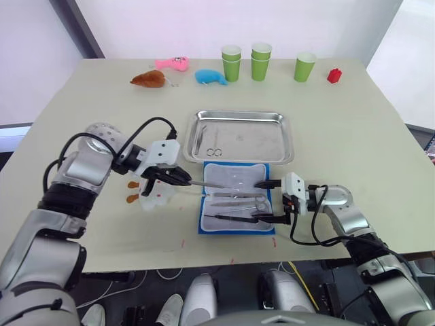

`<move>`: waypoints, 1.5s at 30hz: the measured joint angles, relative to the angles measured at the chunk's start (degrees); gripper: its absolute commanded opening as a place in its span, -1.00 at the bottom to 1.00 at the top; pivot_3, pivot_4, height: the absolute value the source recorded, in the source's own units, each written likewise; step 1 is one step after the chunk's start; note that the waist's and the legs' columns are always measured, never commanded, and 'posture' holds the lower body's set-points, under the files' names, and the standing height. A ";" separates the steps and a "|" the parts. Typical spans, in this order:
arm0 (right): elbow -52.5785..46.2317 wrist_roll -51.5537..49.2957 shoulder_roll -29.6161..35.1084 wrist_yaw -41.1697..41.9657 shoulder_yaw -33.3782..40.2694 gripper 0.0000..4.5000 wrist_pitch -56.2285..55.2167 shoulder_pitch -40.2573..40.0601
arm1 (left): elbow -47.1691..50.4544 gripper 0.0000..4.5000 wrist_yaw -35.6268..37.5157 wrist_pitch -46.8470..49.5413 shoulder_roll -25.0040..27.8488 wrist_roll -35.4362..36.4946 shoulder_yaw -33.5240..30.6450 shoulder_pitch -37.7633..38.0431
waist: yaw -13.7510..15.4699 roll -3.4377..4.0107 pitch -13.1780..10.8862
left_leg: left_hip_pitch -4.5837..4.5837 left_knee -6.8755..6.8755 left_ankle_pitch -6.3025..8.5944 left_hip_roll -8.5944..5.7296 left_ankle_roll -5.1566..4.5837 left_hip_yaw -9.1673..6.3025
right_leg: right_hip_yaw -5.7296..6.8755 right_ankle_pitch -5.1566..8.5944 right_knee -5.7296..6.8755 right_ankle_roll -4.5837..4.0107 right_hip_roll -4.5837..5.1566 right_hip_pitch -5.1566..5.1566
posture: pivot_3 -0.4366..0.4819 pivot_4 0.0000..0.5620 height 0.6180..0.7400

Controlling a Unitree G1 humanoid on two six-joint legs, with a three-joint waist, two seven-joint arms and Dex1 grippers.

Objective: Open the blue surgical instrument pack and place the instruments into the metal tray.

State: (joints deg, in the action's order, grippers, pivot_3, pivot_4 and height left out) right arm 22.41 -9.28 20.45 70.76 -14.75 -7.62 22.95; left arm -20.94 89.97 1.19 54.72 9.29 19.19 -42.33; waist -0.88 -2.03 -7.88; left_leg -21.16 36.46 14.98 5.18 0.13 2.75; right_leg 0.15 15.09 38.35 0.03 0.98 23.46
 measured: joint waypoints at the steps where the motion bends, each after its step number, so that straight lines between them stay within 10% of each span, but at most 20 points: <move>1: 0.02 0.02 0.00 0.00 0.00 1.00 0.00 0.00 | 0.14 -1.00 0.01 0.24 0.53 0.25 0.05 -0.01 | 0.02 0.00 0.00 | 0.01 0.00 0.00 0.00 0.00 0.00 | 0.00 0.00 0.00 0.00 0.00 0.00 | -0.05 -0.47 1.00; 16: 0.81 0.28 -0.37 -0.02 -0.05 1.00 -0.02 0.46 | -2.32 -1.00 -5.86 14.29 -5.87 2.55 -4.71 -7.19 | 0.01 -0.05 -0.03 | 0.08 0.35 0.00 0.00 0.00 0.02 | -0.08 0.01 0.45 0.00 -0.01 0.00 | -0.05 -0.47 1.00; 28: 0.69 0.30 -0.33 -0.02 -0.08 1.00 -0.06 0.23 | 14.15 -1.00 -42.17 41.72 -28.46 7.46 -16.67 -1.80 | -0.04 -0.06 -0.01 | 0.05 0.56 0.00 -0.02 0.01 -0.10 | -0.14 -0.01 0.56 0.02 -0.02 -0.03 | -0.05 -0.47 1.00; 45: 0.35 0.31 -0.32 -0.10 -0.07 1.00 -0.05 -0.08 | 12.86 -1.00 -81.33 49.36 -48.44 -0.09 -21.70 -1.34 | -0.03 -0.07 -0.01 | 0.08 0.56 -0.01 -0.06 0.03 -0.15 | -0.17 -0.02 0.55 0.03 -0.02 -0.05 | -0.05 -0.47 1.00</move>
State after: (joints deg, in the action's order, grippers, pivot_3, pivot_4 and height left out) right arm 22.76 -8.98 20.13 70.66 -14.82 -7.68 22.87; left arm -8.08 8.64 50.55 6.28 9.20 -2.51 -43.67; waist -0.91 -2.09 -7.89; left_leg -21.07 37.02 14.97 5.12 0.15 2.60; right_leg -0.03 15.07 38.90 0.07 0.96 23.41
